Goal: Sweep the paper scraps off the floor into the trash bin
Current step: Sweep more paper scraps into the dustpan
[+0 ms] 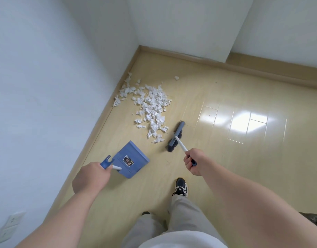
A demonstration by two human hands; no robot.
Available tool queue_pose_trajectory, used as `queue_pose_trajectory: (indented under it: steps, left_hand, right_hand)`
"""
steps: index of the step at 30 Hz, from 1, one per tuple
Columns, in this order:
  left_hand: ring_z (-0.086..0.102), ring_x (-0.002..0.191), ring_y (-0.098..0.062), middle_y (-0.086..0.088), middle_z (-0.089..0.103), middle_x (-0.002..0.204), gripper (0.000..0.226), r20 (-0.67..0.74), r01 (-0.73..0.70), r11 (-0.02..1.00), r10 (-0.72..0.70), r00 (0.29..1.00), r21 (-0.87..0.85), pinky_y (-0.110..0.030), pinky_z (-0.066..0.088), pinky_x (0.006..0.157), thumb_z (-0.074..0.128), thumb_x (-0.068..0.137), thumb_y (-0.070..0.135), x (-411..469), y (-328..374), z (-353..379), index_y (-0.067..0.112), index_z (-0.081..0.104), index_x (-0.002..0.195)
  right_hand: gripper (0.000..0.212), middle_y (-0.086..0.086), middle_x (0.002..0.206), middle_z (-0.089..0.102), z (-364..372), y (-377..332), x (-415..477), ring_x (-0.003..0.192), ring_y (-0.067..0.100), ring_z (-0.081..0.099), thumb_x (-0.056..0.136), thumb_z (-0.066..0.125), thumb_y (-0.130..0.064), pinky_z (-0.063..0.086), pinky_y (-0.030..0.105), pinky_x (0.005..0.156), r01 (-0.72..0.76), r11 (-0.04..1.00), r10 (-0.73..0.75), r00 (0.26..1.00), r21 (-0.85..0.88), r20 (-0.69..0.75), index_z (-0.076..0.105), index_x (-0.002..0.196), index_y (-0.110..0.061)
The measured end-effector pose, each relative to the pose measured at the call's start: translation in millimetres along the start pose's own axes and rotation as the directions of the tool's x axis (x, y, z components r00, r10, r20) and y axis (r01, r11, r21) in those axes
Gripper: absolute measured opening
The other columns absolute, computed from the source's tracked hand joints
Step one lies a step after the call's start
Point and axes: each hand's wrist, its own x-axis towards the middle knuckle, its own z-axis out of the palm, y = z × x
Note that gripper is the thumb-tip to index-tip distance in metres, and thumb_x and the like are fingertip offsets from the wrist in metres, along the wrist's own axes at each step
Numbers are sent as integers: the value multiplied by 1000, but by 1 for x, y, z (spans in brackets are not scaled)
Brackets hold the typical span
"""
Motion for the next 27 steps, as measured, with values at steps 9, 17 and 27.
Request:
queue_pose_trajectory:
  steps: [9,17,27]
  left_hand:
    - [60,59,-19,-1,64,69,41,34,-58,997,60,998,-50,-23,39,53,54,94,52,71,-2,-30,19,63,71]
    - [57,54,-19,0,61,63,37,168,-234,972,232,958,-12,-22,34,49,59,93,43,151,-22,-37,22,58,62]
    - [59,52,-22,-2,62,58,41,237,-199,964,237,942,-174,-22,39,48,62,91,46,229,-47,-14,16,63,64]
  right_hand:
    - [11,1,64,47,47,-13,-22,35,6,37,94,48,-10,31,15,34,24,999,-26,998,-34,-61,55,100,-5]
    - [16,4,70,47,85,16,-48,40,8,37,94,46,-7,30,14,33,73,989,-107,950,-126,-292,55,108,-5]
    - [16,6,70,42,152,-15,-6,50,13,34,94,40,0,29,14,33,68,968,-169,890,-243,-424,51,105,-4]
